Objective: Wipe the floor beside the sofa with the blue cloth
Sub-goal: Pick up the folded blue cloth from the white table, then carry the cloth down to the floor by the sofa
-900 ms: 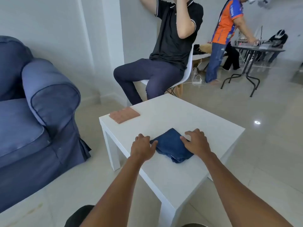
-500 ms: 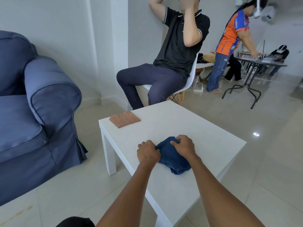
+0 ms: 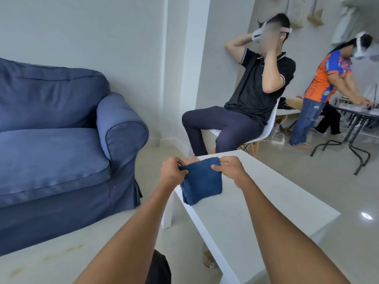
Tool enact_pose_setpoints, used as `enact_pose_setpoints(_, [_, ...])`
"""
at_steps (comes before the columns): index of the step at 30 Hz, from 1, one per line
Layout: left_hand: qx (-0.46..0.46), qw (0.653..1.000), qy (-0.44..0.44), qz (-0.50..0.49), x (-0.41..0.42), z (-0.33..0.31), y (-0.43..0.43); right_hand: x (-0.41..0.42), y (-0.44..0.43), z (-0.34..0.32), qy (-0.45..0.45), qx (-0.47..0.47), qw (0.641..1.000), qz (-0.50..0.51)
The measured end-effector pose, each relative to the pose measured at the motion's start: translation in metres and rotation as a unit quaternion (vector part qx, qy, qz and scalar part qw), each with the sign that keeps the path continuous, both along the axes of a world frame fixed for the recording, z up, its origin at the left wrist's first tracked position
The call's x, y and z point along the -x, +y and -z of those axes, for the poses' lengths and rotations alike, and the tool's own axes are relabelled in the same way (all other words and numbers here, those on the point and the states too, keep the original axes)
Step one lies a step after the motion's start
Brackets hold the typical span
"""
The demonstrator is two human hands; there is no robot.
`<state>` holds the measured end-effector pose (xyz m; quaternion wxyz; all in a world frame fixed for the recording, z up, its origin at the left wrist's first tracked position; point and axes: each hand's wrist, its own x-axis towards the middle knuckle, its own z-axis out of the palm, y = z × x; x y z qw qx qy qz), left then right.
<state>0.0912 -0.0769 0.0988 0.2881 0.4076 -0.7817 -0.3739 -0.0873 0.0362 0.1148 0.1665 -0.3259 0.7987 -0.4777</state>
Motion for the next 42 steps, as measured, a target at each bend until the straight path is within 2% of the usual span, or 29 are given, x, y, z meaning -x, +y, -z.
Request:
enact_pose_setpoints(5, [0.029,0.997,-0.017,-0.074,-0.094,-0.028,-0.050,-0.077,-0.058,-0.018,-0.024,0.020,0.995,-0.100])
enact_pose_setpoints(10, [0.040,0.987,-0.025,-0.154,-0.199,-0.026,-0.083,-0.167,-0.115,-0.010,-0.009,0.001,0.979,-0.203])
enact_pose_setpoints(19, [-0.020,0.971,-0.072,-0.226,-0.342,0.066,-0.091,-0.292,-0.181,0.076,0.014,-0.101,0.946,-0.307])
enact_pose_setpoints(24, [-0.052,0.965,-0.102,-0.235,-0.368,0.118,-0.102,-0.316,-0.199,0.137,0.038,-0.145,0.938,-0.311])
enact_pose_setpoints(31, [-0.095,0.962,-0.190,-0.169,-0.366,0.218,-0.134,-0.314,-0.227,0.242,0.080,-0.233,0.917,-0.313])
enact_pose_setpoints(38, [-0.101,0.952,-0.253,-0.138,-0.357,0.330,-0.175,-0.302,-0.265,0.348,0.110,-0.323,0.858,-0.383])
enact_pose_setpoints(42, [-0.126,0.949,-0.252,-0.141,-0.354,0.385,-0.204,-0.298,-0.293,0.401,0.089,-0.302,0.878,-0.361])
